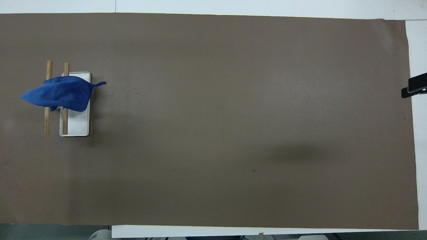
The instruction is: Right arm passes towel to left arm to hang
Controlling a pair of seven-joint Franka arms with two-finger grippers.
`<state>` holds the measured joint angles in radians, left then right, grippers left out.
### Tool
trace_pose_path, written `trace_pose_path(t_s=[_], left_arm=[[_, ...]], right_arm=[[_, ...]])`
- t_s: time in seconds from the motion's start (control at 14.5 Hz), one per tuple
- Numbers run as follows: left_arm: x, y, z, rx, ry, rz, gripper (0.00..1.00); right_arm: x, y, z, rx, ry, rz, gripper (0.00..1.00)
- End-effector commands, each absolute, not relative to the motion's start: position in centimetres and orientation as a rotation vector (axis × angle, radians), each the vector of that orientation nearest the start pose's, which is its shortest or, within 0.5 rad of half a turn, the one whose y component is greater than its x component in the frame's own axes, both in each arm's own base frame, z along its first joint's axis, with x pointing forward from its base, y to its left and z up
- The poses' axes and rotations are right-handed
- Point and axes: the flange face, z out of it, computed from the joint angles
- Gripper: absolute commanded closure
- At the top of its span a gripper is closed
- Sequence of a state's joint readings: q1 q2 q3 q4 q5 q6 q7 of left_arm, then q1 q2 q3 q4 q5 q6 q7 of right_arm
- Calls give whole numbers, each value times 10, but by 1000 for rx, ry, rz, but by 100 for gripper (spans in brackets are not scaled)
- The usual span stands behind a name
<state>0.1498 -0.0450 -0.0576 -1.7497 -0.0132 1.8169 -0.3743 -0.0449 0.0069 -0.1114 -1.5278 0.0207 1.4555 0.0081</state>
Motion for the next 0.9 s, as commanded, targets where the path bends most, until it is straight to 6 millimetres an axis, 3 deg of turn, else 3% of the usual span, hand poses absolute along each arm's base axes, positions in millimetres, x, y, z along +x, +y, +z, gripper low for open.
trace_pose_path(t_s=[0.0, 0.14, 0.28, 0.48, 0.83], left_arm=[[548, 16, 616, -3097, -330, 27, 0], [536, -8, 622, -3080, -111, 222, 0], [527, -31, 628, -3093, 20, 273, 0], [515, -69, 620, -3121, 137, 323, 0], [523, -59, 615, -3128, 147, 314, 0]], right_arm=[[535, -81, 635, -3104, 224, 85, 0], [540, -84, 638, -3110, 218, 24, 0], [545, -83, 642, -3114, 212, -43, 0], [546, -77, 647, -3113, 193, -72, 0], [551, -66, 652, -3123, 26, -140, 0]])
